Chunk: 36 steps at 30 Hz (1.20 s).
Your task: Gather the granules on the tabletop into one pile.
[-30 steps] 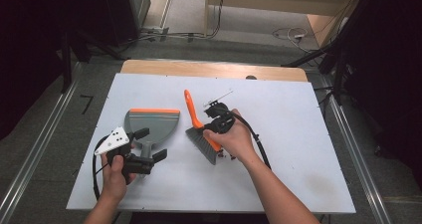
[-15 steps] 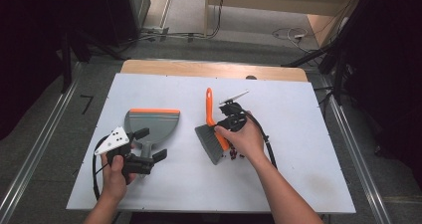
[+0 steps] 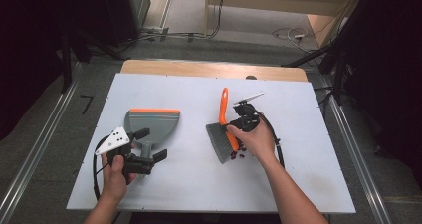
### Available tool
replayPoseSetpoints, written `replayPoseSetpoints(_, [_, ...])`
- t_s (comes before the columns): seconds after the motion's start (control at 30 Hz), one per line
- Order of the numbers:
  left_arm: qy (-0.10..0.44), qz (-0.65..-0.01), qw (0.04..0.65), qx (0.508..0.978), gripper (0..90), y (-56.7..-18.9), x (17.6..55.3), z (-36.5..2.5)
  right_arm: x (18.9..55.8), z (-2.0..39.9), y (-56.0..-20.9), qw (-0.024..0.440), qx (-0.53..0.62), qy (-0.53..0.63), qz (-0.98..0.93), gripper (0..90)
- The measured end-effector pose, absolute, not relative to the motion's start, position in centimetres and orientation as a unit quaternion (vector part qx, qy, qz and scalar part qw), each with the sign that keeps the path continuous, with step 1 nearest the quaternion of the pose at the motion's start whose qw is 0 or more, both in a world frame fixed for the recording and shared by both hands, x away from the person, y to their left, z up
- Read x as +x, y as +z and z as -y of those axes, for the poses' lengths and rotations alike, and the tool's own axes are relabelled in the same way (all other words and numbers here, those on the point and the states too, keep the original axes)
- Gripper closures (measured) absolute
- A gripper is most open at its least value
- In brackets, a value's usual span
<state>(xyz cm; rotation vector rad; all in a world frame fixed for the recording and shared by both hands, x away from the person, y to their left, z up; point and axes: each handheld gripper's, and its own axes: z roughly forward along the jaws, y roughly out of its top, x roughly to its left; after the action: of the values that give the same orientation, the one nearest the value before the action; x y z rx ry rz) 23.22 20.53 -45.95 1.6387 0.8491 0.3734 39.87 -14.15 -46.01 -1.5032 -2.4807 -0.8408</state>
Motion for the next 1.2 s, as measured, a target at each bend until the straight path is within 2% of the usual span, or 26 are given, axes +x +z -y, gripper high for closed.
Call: replayPoseSetpoints(1.2, [0.161,-0.364,0.588,0.704,0.5,-45.9,23.2,-20.5,40.6,18.6,-46.2,0.057,-0.530,-0.291,0.794,67.2])
